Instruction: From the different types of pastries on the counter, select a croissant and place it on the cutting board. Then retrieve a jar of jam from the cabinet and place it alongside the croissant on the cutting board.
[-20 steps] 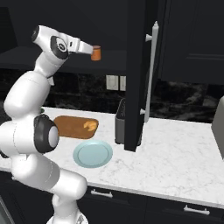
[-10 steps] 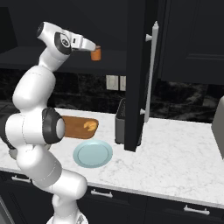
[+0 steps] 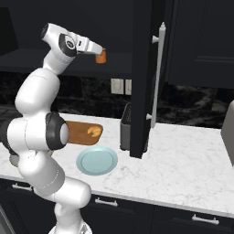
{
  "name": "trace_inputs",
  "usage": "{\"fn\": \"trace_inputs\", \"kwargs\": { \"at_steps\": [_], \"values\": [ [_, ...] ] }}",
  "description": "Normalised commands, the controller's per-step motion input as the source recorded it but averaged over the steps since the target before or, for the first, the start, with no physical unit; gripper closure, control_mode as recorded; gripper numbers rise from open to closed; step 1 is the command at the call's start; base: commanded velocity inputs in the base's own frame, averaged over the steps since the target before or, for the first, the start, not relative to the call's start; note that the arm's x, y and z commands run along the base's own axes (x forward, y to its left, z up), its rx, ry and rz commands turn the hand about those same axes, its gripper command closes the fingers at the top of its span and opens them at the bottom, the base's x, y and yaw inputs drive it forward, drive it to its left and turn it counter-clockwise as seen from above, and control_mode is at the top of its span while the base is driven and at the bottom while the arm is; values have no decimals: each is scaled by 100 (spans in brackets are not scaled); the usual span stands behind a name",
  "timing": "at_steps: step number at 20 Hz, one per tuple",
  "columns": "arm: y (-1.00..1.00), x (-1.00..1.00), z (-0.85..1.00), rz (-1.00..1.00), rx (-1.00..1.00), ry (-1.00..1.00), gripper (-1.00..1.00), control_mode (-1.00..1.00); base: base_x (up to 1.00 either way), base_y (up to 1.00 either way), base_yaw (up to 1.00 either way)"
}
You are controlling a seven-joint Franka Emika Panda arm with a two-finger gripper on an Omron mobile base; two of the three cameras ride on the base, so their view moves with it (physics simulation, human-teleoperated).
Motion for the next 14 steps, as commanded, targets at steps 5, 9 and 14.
{"fn": "trace_inputs", "kwargs": {
  "at_steps": [5, 9, 14],
  "values": [
    [-15, 0, -24, -11, 0, 0, -100, -100, 0, 0, 0],
    [-20, 21, -28, -6, 0, 0, -100, -100, 0, 0, 0],
    [-31, 42, -34, -3, 0, 0, 100, -100, 0, 0, 0]
  ]
}}
